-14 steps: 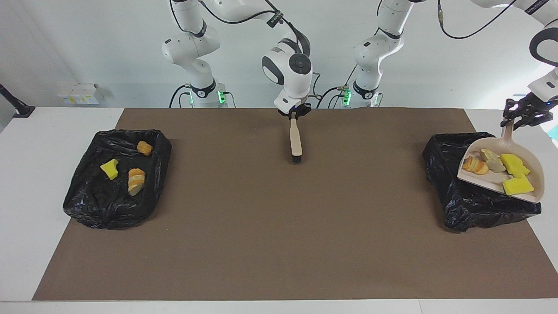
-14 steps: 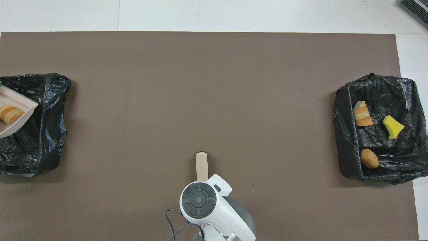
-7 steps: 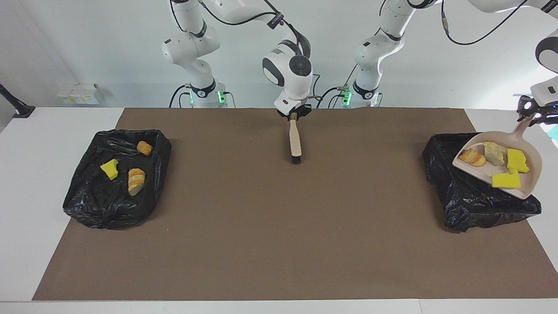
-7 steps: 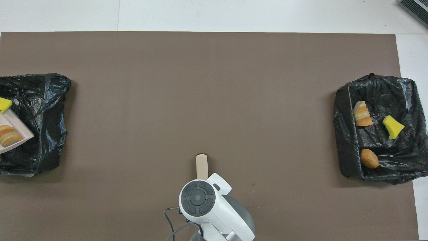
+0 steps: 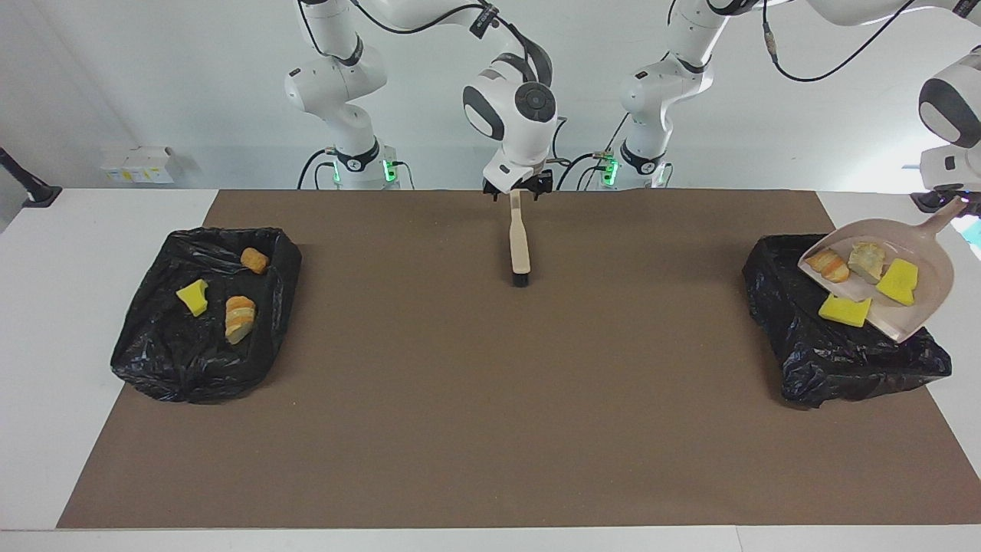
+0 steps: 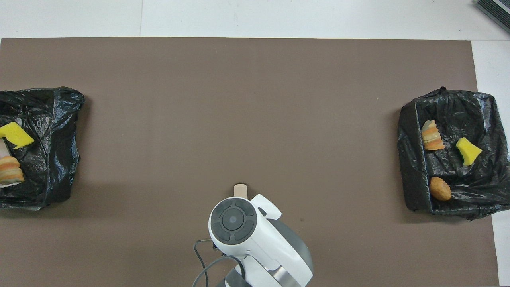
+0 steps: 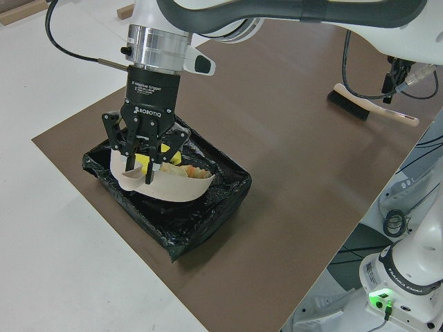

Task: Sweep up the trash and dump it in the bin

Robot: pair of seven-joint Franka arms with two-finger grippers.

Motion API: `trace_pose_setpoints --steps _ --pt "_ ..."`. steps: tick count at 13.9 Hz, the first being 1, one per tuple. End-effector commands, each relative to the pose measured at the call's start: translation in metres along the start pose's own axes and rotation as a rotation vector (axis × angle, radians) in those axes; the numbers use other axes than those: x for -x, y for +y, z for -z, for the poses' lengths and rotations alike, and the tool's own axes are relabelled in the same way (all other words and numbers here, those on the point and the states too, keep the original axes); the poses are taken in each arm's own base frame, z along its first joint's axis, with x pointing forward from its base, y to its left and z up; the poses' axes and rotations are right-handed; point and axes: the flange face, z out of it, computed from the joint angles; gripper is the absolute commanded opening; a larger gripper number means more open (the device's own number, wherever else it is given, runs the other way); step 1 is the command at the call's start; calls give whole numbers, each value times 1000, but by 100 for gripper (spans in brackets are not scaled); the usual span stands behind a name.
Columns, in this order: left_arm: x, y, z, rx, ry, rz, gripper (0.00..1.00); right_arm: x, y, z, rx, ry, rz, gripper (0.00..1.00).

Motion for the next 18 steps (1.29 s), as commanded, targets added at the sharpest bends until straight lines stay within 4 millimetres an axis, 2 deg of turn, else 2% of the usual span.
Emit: trace_pose_setpoints --steps 1,3,6,9,11,13,15,18 --pt "-12 -5 30 -71 -107 -61 0 -14 25 46 17 27 45 100" --pt "-29 -6 53 -130 -188 -106 0 -28 46 82 1 50 60 100" --pt "-41 -7 65 -162 -225 -131 0 -47 79 123 57 119 97 100" --pt "-44 -13 94 -262 -263 -118 0 -72 132 163 71 167 156 100" --pt "-34 -16 113 -313 -270 -91 0 -89 177 185 84 182 221 100" --pt "-38 -15 120 -328 -269 -91 0 -104 228 199 95 185 260 100" --pt "-43 -14 125 -343 -262 -65 0 -114 266 204 98 189 236 100" --pt "-47 -10 131 -346 -244 -50 0 -116 311 218 152 225 145 100"
